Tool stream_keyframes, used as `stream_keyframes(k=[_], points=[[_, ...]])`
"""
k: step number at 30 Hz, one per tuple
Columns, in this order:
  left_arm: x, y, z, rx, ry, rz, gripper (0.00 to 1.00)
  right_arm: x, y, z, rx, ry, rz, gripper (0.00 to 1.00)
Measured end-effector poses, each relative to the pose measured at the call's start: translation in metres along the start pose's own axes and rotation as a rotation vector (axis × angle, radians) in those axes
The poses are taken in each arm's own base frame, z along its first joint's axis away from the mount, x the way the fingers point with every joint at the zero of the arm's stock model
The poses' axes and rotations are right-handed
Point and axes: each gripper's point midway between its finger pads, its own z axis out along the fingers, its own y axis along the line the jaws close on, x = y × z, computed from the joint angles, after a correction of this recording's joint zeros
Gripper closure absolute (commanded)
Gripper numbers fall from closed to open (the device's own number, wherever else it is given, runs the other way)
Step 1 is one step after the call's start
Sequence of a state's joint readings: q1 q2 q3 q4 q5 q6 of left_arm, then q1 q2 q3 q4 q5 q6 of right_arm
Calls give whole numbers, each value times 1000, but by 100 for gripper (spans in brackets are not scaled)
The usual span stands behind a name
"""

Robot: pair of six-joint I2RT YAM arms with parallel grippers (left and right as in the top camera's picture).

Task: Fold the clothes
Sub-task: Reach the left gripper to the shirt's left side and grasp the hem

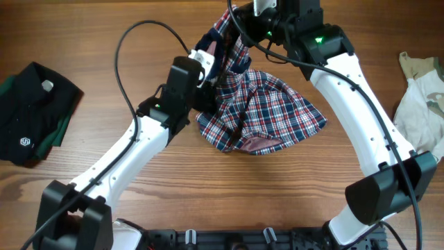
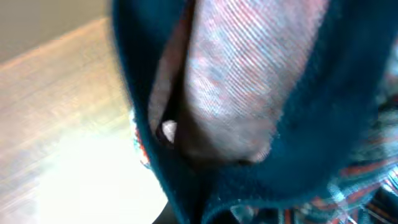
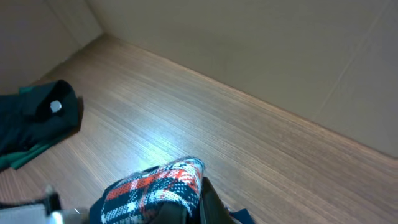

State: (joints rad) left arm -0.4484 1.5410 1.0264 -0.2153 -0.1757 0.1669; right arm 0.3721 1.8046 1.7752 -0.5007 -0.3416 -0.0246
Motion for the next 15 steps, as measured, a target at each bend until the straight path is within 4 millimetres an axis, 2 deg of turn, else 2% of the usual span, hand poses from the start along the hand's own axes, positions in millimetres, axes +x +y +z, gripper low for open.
stream_keyframes(k=[2,3,7,9,12,15], points=[[-15,12,-7,-25,-58,1,96,2,0,0,3,10,-8,96],[-31,22,-17,-48,-118,-2,96,3,0,0,3,14,-22,96],[-101,72,-77,-161,-359,4,96,12,-7,-5,48,58,-92,96],[-122,91,-98,-213,-445,-2,96,6,-10,-14,80,44,-130,96],[-132,100,-106,-240,-487,6,96,-6,-11,-30,120,17,-165,96],[-139,102,-110,-258,-516,33,96,-6,-19,-34,170,26,-207,96]])
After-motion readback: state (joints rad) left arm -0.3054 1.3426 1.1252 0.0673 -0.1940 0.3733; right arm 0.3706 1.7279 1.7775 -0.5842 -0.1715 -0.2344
